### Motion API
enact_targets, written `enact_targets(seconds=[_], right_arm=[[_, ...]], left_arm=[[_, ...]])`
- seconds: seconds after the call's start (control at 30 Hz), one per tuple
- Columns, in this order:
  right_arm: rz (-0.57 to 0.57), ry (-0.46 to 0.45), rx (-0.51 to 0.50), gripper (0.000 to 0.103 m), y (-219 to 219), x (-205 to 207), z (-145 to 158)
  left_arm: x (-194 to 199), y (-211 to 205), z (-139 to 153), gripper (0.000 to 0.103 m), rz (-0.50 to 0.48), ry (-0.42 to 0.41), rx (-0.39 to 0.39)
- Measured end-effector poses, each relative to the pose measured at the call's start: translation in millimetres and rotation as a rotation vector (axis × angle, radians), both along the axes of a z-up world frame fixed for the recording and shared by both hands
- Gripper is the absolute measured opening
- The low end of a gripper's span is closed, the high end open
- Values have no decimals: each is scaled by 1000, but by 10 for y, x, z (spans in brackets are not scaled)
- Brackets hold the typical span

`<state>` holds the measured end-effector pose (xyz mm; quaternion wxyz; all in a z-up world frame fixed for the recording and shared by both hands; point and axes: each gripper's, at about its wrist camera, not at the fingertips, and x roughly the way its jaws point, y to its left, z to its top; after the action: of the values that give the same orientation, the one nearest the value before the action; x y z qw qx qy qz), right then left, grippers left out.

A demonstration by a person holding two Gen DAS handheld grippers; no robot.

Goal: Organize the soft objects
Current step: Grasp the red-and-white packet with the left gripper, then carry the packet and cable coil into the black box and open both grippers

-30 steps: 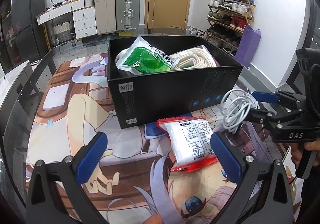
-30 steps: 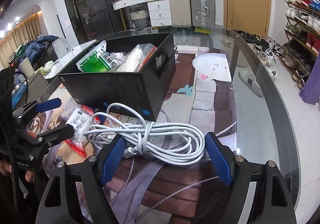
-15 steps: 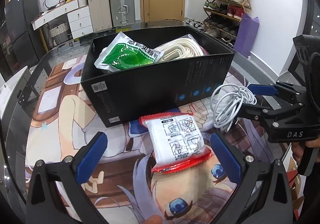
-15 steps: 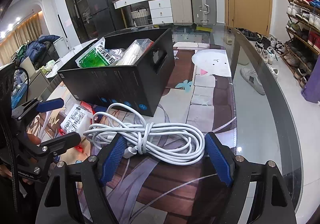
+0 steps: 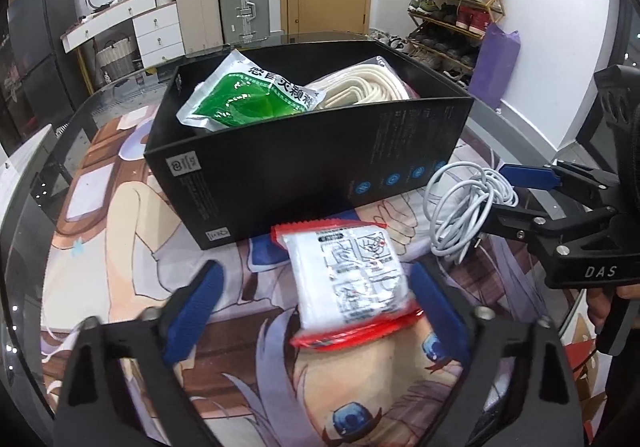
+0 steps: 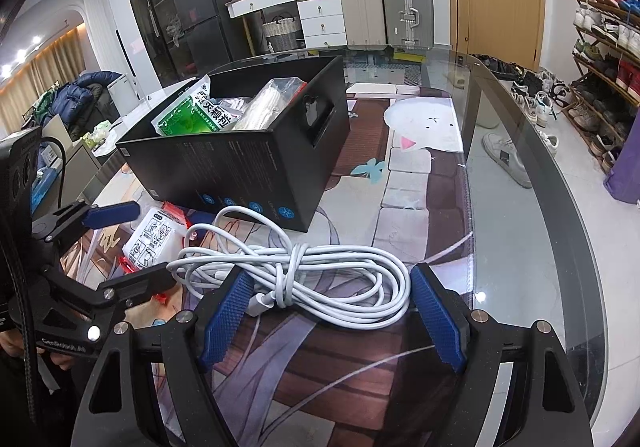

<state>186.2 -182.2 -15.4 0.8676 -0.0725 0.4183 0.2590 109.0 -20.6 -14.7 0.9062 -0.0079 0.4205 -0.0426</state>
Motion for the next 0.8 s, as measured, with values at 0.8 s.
enact_targets(seconds=[0.8], right_arm=[[12,-35,28,82,10,-85,117]], left_arm=[[-269,112,301,47,-6,-110,-62]])
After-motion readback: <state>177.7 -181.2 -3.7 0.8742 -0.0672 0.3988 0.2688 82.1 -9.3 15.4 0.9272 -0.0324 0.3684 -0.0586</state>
